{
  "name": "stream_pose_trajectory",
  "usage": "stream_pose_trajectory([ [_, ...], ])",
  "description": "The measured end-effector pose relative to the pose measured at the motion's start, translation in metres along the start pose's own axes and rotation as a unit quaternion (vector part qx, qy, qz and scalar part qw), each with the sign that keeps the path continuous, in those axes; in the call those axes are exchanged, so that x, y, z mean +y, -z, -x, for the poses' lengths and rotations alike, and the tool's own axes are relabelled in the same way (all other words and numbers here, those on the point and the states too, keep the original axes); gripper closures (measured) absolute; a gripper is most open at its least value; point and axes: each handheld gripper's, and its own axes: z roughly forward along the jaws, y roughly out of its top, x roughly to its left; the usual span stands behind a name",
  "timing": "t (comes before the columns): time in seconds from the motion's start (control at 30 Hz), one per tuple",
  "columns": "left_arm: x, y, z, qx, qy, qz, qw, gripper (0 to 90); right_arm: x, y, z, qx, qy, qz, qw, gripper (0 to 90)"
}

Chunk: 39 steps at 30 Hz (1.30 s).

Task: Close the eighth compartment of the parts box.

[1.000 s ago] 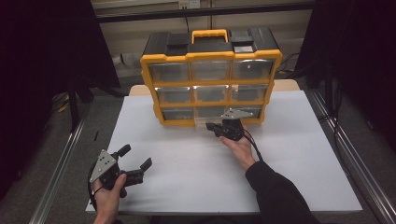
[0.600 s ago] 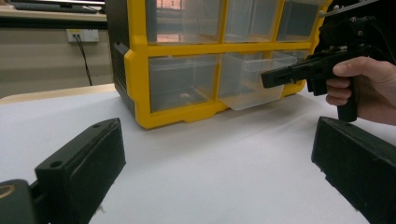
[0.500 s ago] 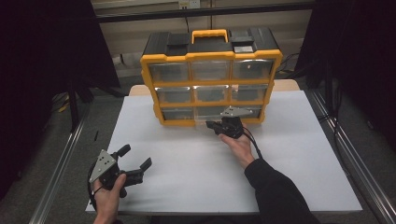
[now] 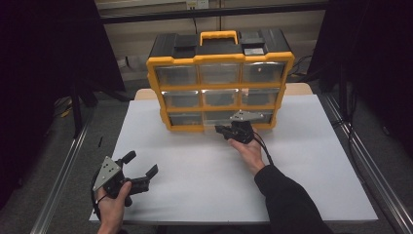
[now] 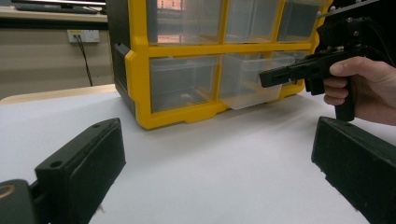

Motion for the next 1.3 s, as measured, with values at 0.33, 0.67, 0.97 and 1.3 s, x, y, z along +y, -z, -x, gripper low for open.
stream_pose_trajectory([
  [0.33, 0.000, 0.000, 0.000, 0.000, 0.001, 0.002, 1.0000, 2.5, 0.000, -0.002, 0.001, -0.006, 0.000, 0.004, 1.0000, 90.0],
  [0.67, 0.000, 0.001, -0.001, 0.000, -0.001, 0.000, 1.0000, 2.5, 0.002, -0.004, 0.003, -0.010, 0.000, 0.002, 1.0000, 90.0],
  [0.97, 0.000, 0.001, -0.001, -0.004, -0.003, 0.000, 1.0000, 2.5, 0.003, -0.007, 0.005, -0.013, 0.001, 0.001, 0.9999, 90.0],
  [1.3, 0.000, 0.001, -0.001, -0.001, 0.000, 0.000, 1.0000, 2.5, 0.006, -0.010, 0.005, -0.019, 0.000, -0.001, 0.9998, 90.0],
])
